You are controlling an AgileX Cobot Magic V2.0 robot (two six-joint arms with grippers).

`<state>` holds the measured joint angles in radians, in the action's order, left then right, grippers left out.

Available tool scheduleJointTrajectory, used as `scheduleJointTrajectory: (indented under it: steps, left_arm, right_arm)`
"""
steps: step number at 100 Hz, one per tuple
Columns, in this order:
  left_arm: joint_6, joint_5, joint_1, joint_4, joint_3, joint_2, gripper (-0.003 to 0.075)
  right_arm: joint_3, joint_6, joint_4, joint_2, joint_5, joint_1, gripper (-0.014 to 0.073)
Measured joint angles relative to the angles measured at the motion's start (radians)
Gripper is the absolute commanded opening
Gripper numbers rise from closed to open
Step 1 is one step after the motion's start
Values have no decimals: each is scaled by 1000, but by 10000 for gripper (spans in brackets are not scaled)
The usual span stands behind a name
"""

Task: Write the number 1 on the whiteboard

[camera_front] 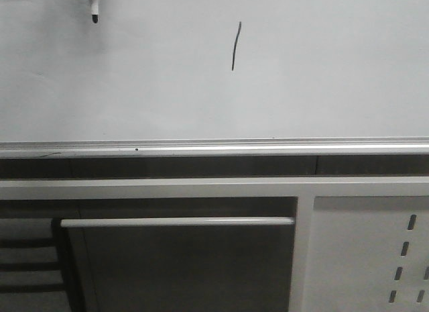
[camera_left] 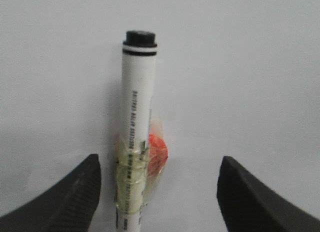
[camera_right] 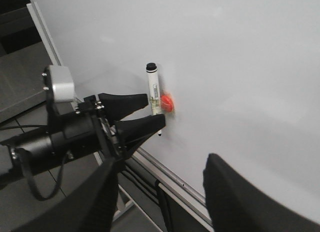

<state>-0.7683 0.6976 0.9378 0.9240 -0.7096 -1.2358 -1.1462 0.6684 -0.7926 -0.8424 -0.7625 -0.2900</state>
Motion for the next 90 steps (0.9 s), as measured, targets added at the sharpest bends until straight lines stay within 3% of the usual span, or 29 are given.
scheduleJointTrajectory:
  steps: [13,26,33,38,45,70,90]
  left_arm:
    - [-43,-59,0,0,55,117,459]
    - [-76,-104,0,0,114,262,406]
    - [-82,-133,0,0,142,337,300]
    - [-84,-164,0,0,161,387,169]
    - [-86,-225,0,0,188,453,-20]
    - [-111,-527,0,-16,284,640,-20]
    - [-116,-586,0,-26,400,807,-20]
  right_arm:
    - [0,-24,51,21,2,6,315]
    - [13,-100,130,69,29,28,143]
    - [41,-128,169,106,43,40,23]
    - [71,-138,187,139,59,46,-59]
    - [130,-142,198,193,87,48,-62]
    - [410,-147,228,479,197,50,-64]
    - [644,-147,231,758,208,50,-64]
